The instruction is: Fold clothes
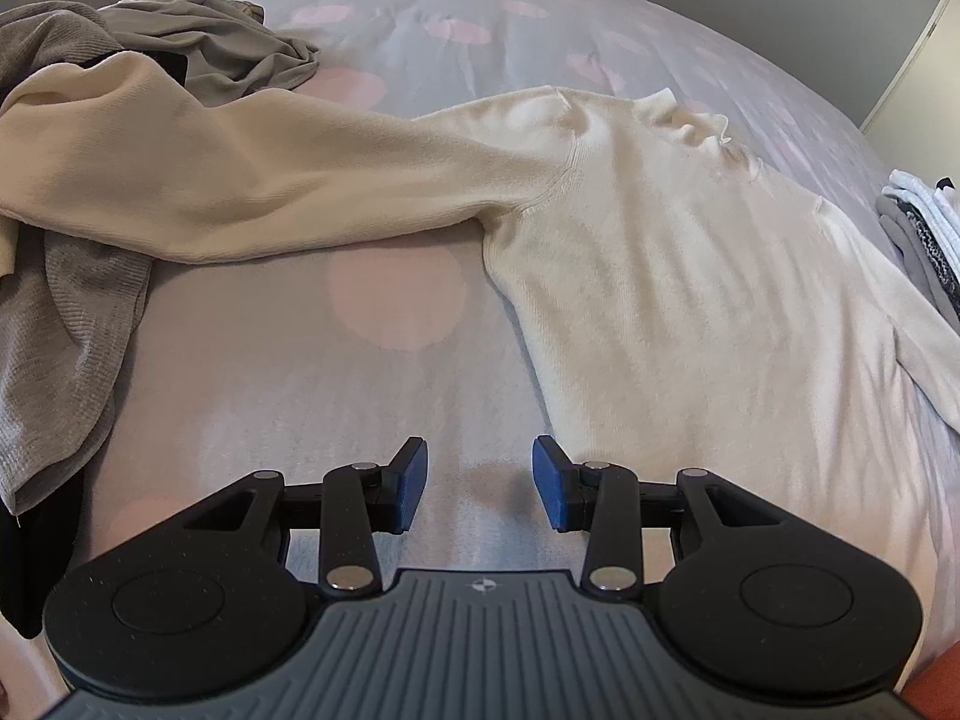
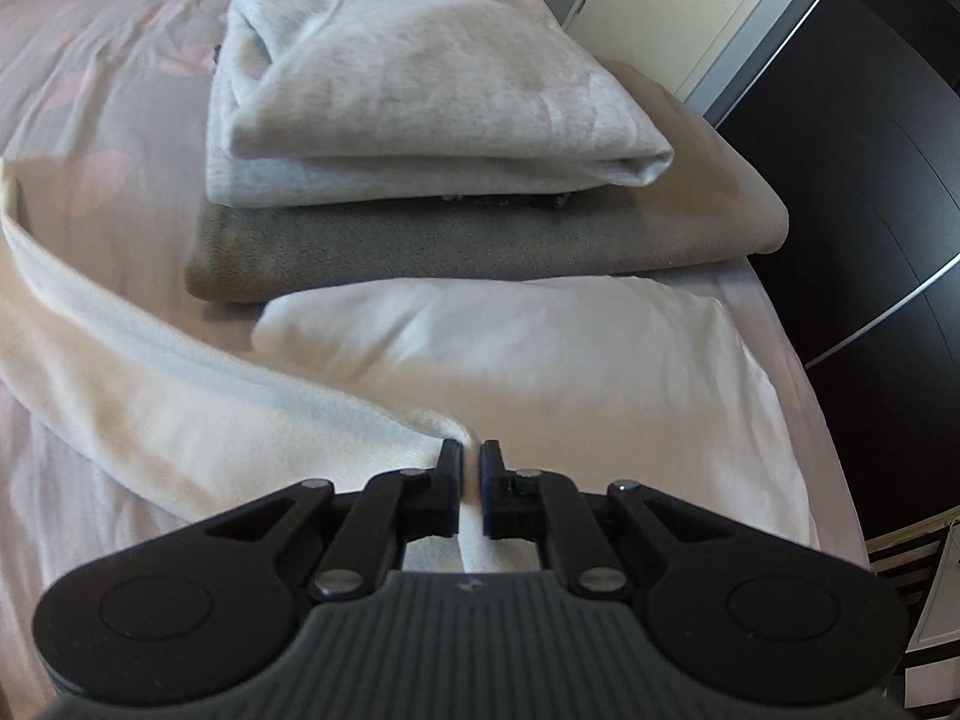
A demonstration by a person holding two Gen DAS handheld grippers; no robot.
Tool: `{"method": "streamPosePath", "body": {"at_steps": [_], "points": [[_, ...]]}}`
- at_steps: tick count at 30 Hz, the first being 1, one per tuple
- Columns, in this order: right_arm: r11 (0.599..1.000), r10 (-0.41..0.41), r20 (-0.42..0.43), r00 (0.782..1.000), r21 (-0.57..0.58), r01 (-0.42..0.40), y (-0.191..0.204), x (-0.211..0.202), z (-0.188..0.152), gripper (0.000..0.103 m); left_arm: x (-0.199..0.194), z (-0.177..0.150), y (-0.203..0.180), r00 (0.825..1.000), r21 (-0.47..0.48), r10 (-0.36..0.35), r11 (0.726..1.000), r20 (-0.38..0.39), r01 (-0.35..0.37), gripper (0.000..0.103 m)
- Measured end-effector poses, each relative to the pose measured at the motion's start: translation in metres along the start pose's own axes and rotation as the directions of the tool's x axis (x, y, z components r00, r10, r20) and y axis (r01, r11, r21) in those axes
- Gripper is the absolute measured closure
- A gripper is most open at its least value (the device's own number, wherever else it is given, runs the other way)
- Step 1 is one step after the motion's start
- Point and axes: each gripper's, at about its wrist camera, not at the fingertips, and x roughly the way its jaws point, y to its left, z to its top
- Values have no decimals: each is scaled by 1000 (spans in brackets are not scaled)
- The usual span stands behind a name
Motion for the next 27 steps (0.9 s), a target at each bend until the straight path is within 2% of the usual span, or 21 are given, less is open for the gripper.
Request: {"method": "streamPosePath", "body": {"at_steps": [5,7,9,15,19,23,27], "points": [[999,33,14,999,30,-33,-10,13,-5,92,5,1,-1,1000,6,16,1000,-17,-16,66],[998,43,24,999,51,-45,-15,8,-6,81,4,1,-2,1000,11,14,1000,-22,-14,66],[997,41,51,998,69,-45,-18,-3,-8,74,2,1,-3,999,19,1,1000,-37,-1,66],[989,125,165,978,54,-135,2,-59,-25,71,-10,-4,-12,990,73,-62,995,-129,72,63],[957,287,143,947,9,-291,36,-84,-43,68,-18,-15,-23,972,154,-75,982,-223,111,59],[894,447,20,895,-47,-445,79,-93,-67,68,-18,-33,-31,948,242,-44,962,-315,125,58],[842,516,-115,849,-117,-527,115,-89,-91,68,-12,-46,-40,936,289,-44,945,-349,152,59]]}}
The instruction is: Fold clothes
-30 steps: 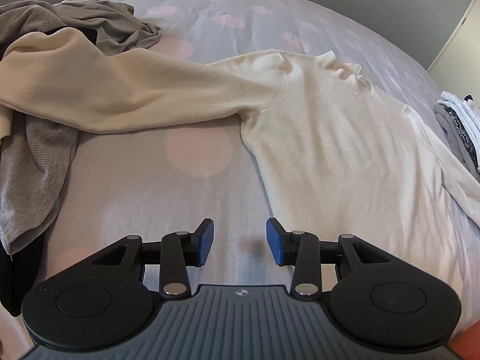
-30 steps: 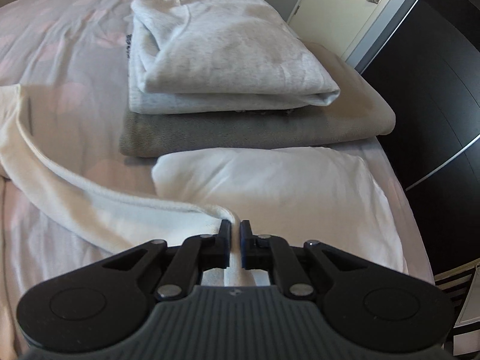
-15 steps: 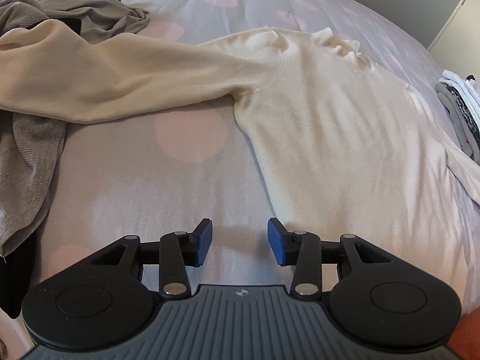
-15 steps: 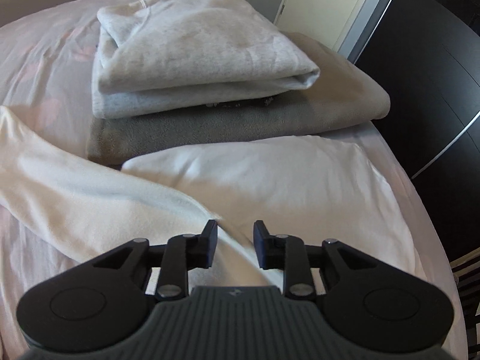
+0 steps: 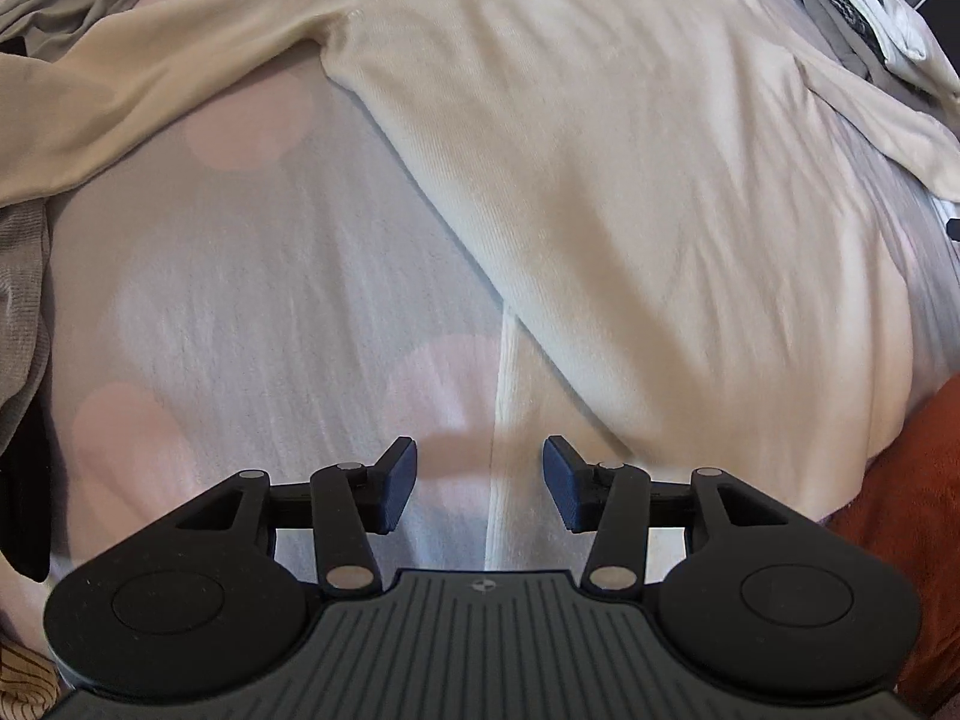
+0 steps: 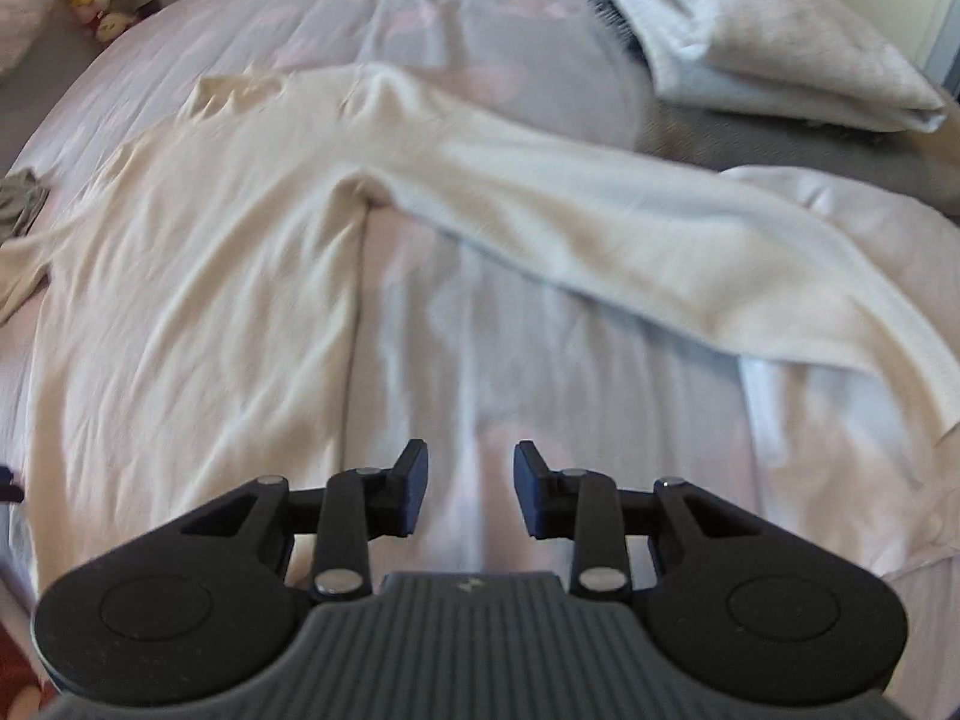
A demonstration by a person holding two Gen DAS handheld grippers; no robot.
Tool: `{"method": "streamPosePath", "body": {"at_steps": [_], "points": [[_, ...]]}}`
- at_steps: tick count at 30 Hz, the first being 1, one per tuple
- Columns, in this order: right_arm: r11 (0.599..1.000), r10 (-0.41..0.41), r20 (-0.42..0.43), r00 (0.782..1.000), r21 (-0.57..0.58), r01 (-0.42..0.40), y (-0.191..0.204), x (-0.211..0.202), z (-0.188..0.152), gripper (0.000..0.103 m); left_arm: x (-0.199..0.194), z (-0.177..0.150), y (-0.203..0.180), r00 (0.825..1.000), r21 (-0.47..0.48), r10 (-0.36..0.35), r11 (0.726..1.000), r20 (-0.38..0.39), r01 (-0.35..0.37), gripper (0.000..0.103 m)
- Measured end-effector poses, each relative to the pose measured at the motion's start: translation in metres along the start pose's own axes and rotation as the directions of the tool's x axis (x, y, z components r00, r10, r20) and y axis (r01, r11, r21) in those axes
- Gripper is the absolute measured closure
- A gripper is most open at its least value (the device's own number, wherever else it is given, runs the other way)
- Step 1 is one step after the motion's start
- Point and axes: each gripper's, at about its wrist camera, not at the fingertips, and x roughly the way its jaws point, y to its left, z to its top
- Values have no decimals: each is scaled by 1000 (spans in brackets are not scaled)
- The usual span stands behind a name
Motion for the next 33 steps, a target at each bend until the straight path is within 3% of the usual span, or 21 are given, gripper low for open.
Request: {"method": "streamPosePath", "body": {"at_steps": [2,6,10,16,19,20,24,26,30,33], "points": [[999,34,-65,997,-22,-35,7,11,-8,68,5,-1,-6,1000,24,-24,999,-13,24,69],[991,124,-174,977,-31,-132,15,31,-19,68,7,-1,-15,999,67,-31,997,-23,33,99],[969,201,-310,929,-79,-236,36,44,-19,68,-4,-5,-18,999,93,-23,995,-35,27,100],[949,164,-426,890,-177,-260,74,64,-16,70,-30,-19,-9,998,88,0,996,-59,5,100],[940,119,-459,880,-233,-248,91,73,-23,80,-43,-16,-5,999,71,-10,997,-52,14,100],[936,103,-469,877,-252,-245,97,76,-25,93,-45,-16,-5,999,65,-15,998,-45,17,100],[927,68,-478,876,-295,-233,106,67,-29,97,-47,-14,-6,999,61,-26,998,-31,28,100],[929,53,-463,885,-302,-213,104,53,-28,97,-48,-13,-7,999,66,-31,997,-25,32,100],[949,47,-437,898,-261,-176,84,18,-25,97,-54,-12,-6,999,76,-42,996,-7,43,100],[965,62,-455,888,-199,-169,69,11,-30,98,-53,-13,-1,999,72,-48,996,-14,49,100]]}}
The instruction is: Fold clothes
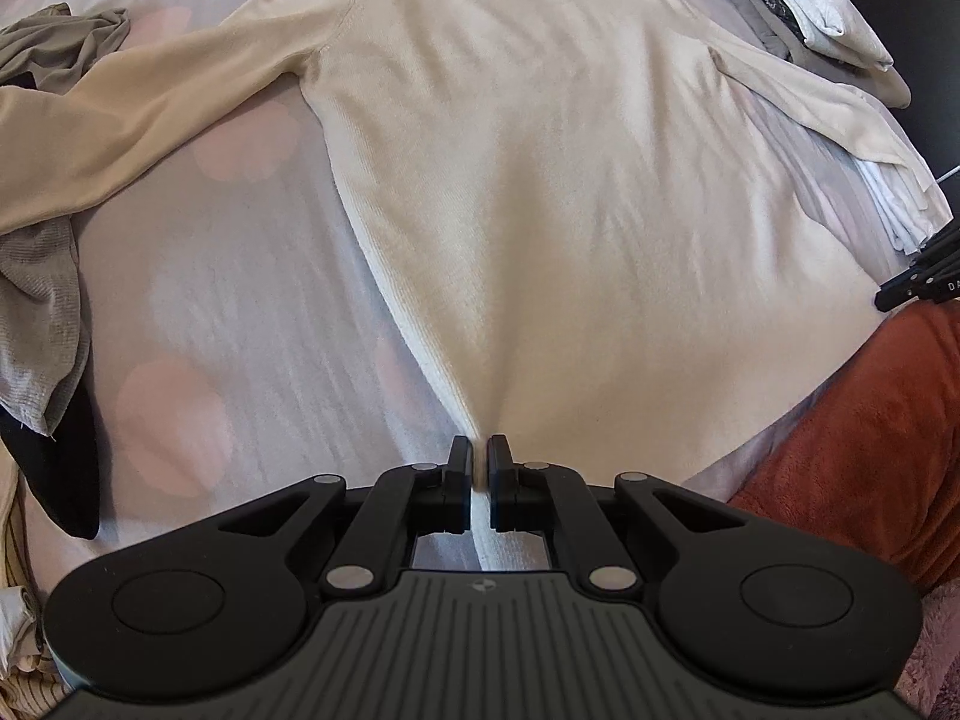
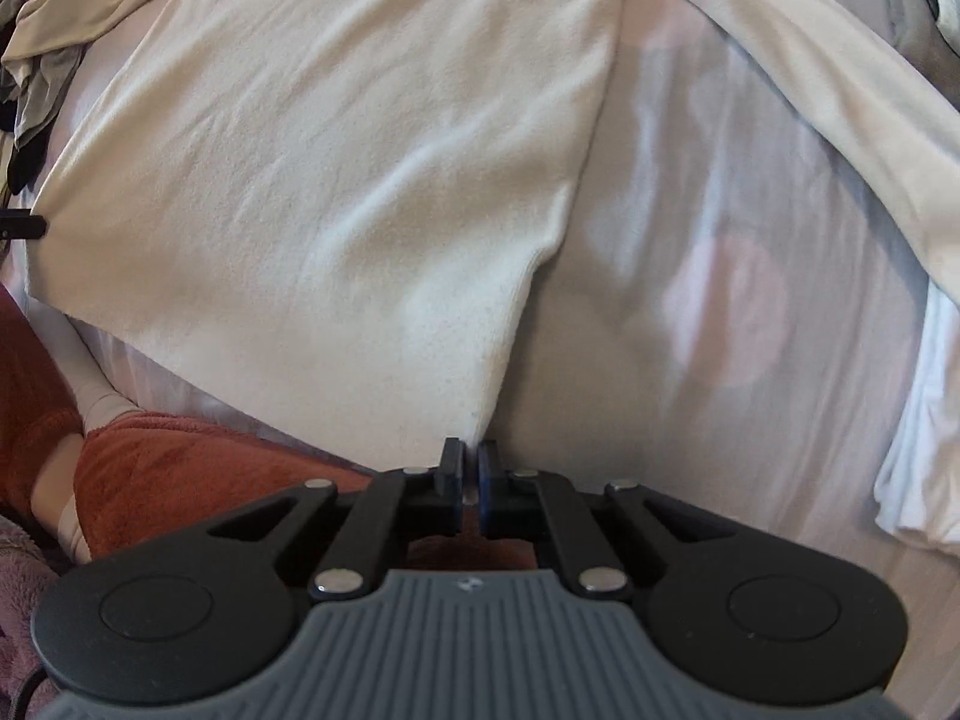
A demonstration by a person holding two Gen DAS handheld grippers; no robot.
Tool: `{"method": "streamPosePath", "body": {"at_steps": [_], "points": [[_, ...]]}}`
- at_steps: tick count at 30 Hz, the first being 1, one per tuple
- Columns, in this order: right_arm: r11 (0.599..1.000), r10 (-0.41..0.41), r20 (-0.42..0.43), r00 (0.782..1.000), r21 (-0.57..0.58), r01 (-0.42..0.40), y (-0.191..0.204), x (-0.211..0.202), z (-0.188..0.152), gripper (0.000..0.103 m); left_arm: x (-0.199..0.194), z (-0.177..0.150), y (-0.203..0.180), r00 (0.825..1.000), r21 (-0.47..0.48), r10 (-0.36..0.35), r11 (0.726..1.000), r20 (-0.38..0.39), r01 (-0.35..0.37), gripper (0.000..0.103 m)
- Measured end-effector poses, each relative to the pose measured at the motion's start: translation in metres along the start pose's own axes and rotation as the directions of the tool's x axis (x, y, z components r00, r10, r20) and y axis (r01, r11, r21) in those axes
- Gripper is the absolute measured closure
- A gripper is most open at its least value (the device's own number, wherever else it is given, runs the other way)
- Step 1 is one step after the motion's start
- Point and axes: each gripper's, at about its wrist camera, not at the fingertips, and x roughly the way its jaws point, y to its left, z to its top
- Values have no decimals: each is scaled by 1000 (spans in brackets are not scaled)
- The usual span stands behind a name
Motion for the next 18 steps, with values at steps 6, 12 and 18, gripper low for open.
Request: {"method": "streamPosePath", "body": {"at_steps": [6,12,18], "points": [[994,82,-126,989,81,-72,-25,22,3,103,20,-1,4,996,31,36,999,-78,-33,100],[998,41,-112,993,46,-36,-26,29,12,97,41,2,14,988,-3,44,999,-146,-45,99],[992,58,77,995,110,-67,-66,-14,-1,80,22,1,30,997,-78,1,997,-75,-7,83]]}}
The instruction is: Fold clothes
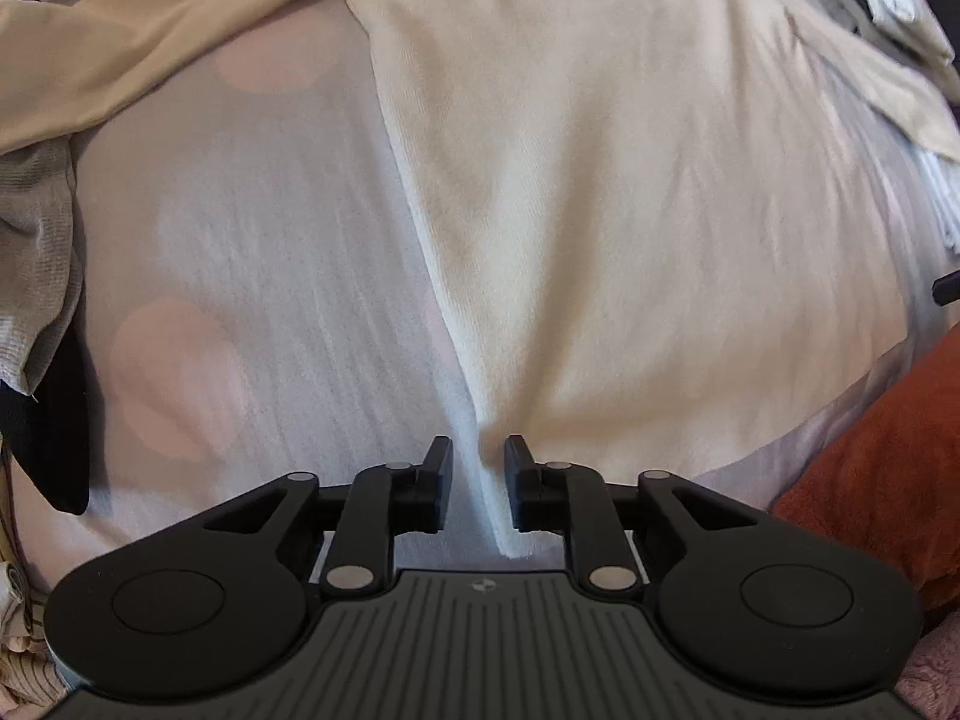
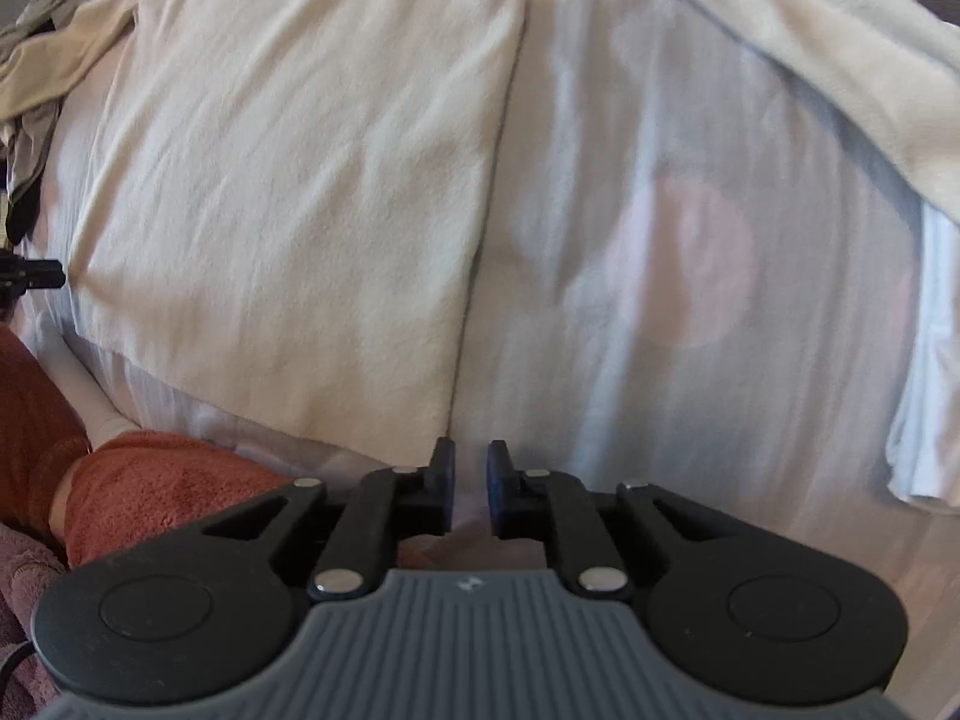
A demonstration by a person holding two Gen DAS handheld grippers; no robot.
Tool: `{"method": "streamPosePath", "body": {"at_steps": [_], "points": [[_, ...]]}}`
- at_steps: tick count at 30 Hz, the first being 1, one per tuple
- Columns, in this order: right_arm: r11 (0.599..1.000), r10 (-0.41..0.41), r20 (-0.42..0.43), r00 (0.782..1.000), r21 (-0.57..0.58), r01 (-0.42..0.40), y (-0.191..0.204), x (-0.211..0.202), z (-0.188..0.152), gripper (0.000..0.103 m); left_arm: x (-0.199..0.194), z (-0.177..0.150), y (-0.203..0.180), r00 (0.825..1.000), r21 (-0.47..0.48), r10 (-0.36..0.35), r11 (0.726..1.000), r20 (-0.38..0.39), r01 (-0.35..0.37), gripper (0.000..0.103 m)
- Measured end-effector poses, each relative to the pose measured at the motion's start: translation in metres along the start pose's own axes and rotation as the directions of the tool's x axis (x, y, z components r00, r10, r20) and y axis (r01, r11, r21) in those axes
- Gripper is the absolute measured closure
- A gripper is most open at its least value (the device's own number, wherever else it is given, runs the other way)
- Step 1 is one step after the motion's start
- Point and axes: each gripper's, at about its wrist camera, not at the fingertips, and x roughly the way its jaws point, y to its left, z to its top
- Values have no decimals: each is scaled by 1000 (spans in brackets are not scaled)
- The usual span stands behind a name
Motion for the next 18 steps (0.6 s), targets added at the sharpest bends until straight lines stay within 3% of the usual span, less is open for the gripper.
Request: {"method": "streamPosePath", "body": {"at_steps": [4,9,14,18], "points": [[991,-36,214,976,133,7,-53,-56,-10,79,-21,7,4,993,-25,-9,1000,116,12,78],[953,-177,437,882,301,42,-123,-119,-34,78,-30,29,-2,978,-40,28,999,205,-20,78],[890,-328,516,791,450,76,-185,-134,-58,73,-31,49,-23,965,-38,21,999,260,-12,78],[850,-387,523,759,521,75,-223,-119,-71,61,-25,56,-33,966,-27,43,999,256,-37,78]]}}
